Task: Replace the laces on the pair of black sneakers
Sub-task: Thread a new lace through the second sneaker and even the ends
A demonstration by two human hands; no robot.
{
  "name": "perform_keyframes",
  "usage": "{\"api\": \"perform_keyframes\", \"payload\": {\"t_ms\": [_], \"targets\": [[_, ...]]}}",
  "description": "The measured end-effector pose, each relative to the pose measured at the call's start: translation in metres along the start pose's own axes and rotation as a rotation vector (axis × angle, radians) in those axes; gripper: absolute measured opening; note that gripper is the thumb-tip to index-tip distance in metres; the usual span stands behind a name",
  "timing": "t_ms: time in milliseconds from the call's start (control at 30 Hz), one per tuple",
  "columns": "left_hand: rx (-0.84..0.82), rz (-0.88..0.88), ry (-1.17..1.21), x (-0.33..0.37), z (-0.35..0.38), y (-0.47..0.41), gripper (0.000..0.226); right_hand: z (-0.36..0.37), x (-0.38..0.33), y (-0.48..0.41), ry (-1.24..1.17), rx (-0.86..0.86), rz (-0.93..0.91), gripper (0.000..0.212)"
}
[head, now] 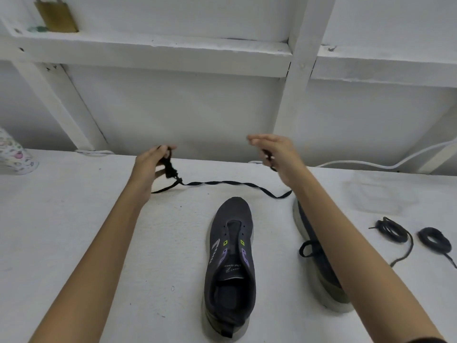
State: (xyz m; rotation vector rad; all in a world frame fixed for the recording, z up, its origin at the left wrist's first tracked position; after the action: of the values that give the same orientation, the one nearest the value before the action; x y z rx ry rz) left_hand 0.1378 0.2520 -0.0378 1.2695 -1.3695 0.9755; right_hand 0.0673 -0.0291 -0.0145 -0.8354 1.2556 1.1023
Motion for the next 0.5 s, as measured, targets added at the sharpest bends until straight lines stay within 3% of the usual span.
{"api": "perform_keyframes", "payload": {"t_ms": [133,233,333,500], "targets": [[-0.149,0.224,-0.083,0.05,0.03,0.013,0.021,0.067,-0.007,0.007,0.239,-0.246,-0.096,0.023],[-0.211,0.311,-0.065,0.067,0.045,0.024,0.021,0.091,-0.007,0.007,0.264,-0.337,-0.165,0.009],[-0.098,0.338,-0.023,0.068,0.044,0.027,0.021,0.086,-0.011,0.001,0.275,-0.243,-0.204,0.016],[0.039,0.225,0.056,0.049,0.02,0.017,0.024,0.044,-0.026,-0.008,0.275,0.031,-0.241,0.017]]}}
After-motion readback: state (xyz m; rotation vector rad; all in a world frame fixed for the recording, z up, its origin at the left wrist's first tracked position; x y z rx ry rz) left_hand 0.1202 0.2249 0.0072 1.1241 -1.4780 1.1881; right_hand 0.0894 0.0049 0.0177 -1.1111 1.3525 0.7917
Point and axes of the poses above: each hand's wrist, its own y-axis away from the middle knuckle, its own z-axis out of the palm, x = y × z, the point moved 4 cm from there along -y, towards the middle knuckle, and after that the axes turned 9 degrees about -y, right-handed, at the moved point
